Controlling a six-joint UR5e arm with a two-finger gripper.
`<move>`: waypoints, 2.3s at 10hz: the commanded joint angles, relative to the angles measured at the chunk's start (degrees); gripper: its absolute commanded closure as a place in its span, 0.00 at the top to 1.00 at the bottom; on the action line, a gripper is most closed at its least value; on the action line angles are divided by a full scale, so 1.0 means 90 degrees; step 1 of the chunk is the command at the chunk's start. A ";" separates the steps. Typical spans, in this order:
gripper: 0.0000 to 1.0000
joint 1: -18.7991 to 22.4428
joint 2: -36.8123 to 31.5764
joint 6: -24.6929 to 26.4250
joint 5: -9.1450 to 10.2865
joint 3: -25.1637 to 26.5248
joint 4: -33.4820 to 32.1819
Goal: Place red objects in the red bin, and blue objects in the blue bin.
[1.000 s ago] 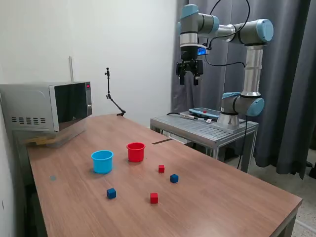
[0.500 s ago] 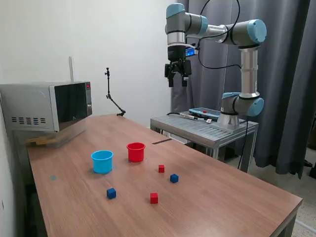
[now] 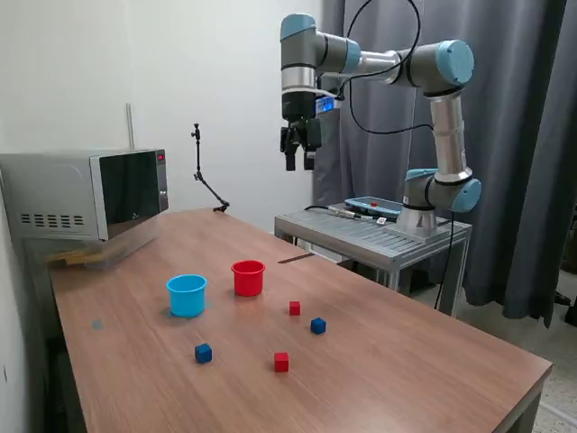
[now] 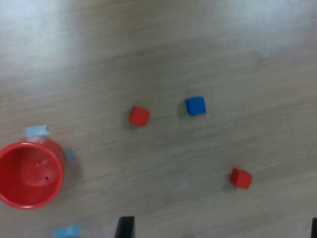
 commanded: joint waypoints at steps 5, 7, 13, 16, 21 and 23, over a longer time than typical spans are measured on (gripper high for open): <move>1.00 0.0051 0.1114 0.0546 -0.0039 0.0101 -0.0469; 1.00 0.0081 0.1349 0.0565 -0.0029 0.0521 -0.1310; 1.00 0.0091 0.1692 0.1180 -0.0565 0.1195 -0.2055; 1.00 0.0285 0.1478 0.1210 -0.0566 0.1809 -0.2541; 1.00 0.0413 0.1213 0.1698 -0.0566 0.2720 -0.3304; 1.00 0.0413 0.1213 0.1708 -0.0566 0.2730 -0.3538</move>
